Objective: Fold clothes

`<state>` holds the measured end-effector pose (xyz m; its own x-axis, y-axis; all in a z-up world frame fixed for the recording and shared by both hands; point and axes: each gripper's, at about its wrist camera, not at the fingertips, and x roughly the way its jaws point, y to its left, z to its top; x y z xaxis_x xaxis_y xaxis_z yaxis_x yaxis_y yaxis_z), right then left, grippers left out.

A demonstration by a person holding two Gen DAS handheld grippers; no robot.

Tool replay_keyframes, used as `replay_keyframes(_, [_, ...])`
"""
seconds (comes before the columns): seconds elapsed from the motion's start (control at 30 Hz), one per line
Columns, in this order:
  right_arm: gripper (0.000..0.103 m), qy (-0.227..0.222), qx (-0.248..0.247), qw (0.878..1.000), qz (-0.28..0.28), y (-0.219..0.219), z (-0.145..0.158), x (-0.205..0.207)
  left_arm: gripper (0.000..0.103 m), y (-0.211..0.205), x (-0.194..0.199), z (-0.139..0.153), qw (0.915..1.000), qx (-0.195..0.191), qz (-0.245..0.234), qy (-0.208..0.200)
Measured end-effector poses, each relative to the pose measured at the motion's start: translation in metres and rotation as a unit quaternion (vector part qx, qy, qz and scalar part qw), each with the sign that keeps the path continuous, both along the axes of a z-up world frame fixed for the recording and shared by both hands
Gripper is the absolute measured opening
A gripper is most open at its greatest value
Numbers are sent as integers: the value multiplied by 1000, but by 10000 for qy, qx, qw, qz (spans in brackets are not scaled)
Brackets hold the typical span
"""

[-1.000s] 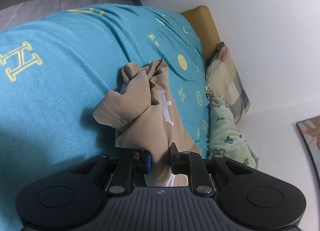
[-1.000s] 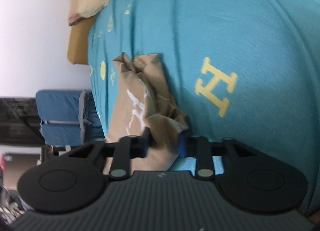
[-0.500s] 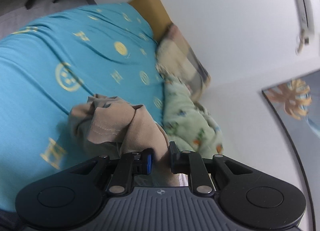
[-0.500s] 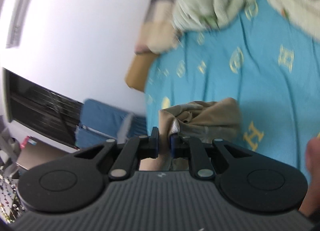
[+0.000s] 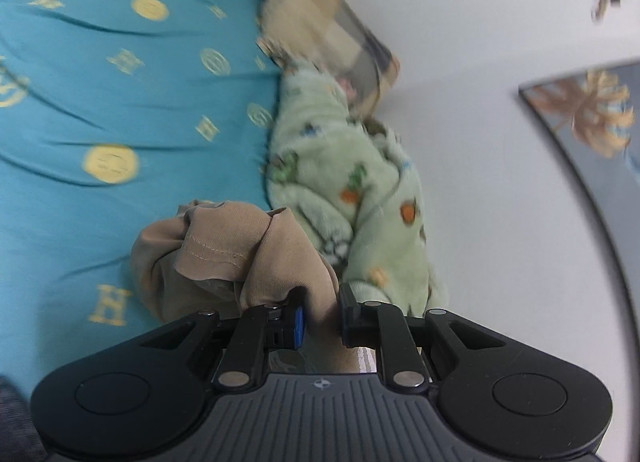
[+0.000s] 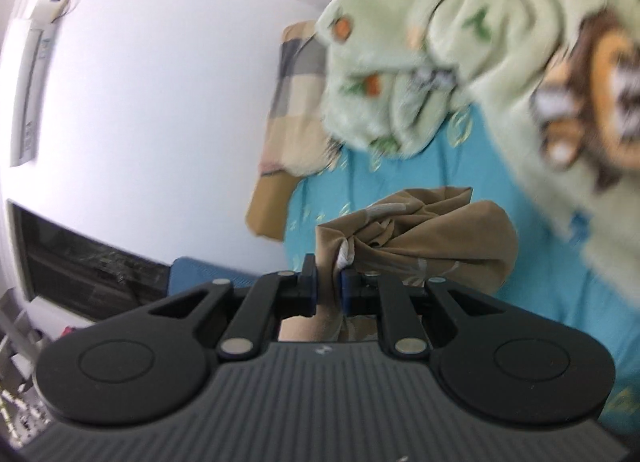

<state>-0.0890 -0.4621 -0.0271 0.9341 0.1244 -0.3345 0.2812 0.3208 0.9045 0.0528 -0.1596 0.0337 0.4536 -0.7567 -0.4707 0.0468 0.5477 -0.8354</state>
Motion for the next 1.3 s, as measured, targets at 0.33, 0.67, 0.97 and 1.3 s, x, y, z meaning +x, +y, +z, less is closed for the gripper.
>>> replay_keyframes(0.33, [14,-115,-864,9952,-441,-169,74,77,17,-217,129,75,9887,157,-1159,-940])
replay_keyframes(0.67, [14,-493,-2992,9383,-1662,-217,117,82,18,-366,160,75,9332,666,-1762,-3059])
replay_keyframes(0.97, [15,1370,-2725,9385,-1620,-214,-17,68,21,-369,146,-48,9212,1542,-2156,-2848])
replay_keyframes(1.3, [79,937,-2912,9431,-1302,-158,57,50,97,-299,58,48,8791,1987,-2225,-3717])
